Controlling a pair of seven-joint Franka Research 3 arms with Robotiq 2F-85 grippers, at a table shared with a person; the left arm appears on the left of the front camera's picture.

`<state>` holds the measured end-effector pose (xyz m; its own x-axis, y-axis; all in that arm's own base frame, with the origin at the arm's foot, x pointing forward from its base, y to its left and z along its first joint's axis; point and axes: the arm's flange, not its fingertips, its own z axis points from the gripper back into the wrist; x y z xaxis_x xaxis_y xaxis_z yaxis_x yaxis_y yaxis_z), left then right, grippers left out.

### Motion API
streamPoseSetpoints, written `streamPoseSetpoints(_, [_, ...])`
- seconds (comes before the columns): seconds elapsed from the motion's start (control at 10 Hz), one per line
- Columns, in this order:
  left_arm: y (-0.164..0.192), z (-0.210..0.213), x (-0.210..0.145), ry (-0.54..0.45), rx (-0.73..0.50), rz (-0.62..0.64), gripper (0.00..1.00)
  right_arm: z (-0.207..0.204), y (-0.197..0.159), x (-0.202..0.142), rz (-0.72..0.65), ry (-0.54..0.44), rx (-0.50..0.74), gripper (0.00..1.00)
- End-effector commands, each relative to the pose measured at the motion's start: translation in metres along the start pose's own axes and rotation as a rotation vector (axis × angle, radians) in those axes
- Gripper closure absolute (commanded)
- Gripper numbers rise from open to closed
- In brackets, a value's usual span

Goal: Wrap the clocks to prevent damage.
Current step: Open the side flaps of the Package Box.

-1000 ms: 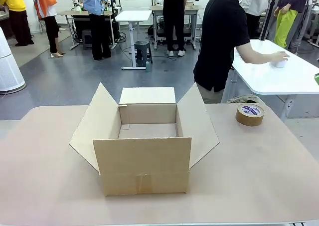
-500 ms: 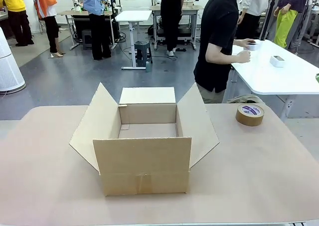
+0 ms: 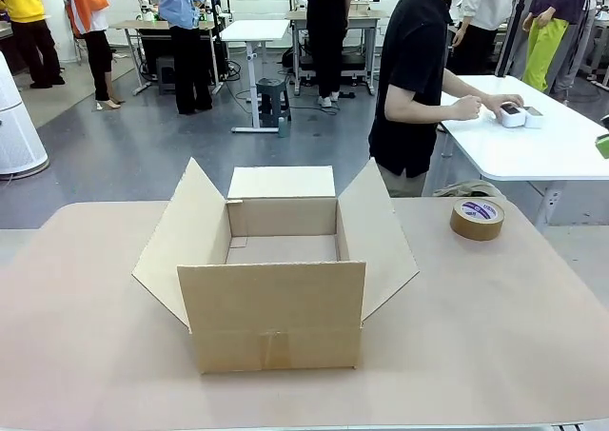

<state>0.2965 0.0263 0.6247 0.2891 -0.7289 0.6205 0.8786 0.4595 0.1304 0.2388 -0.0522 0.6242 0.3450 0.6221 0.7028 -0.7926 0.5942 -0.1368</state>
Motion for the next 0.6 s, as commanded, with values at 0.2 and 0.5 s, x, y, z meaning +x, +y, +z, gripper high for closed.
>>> streamPoseSetpoints(0.2, [0.0008,0.0071,0.0045,0.012,-0.029,0.02,1.0,0.0026,0.0053,-0.0004,-0.011,0.015,0.042,1.0])
streamPoseSetpoints(0.5, [0.0012,0.0085,0.0075,0.006,-0.044,0.026,1.0,0.0041,0.0044,-0.0012,-0.022,0.041,0.041,1.0])
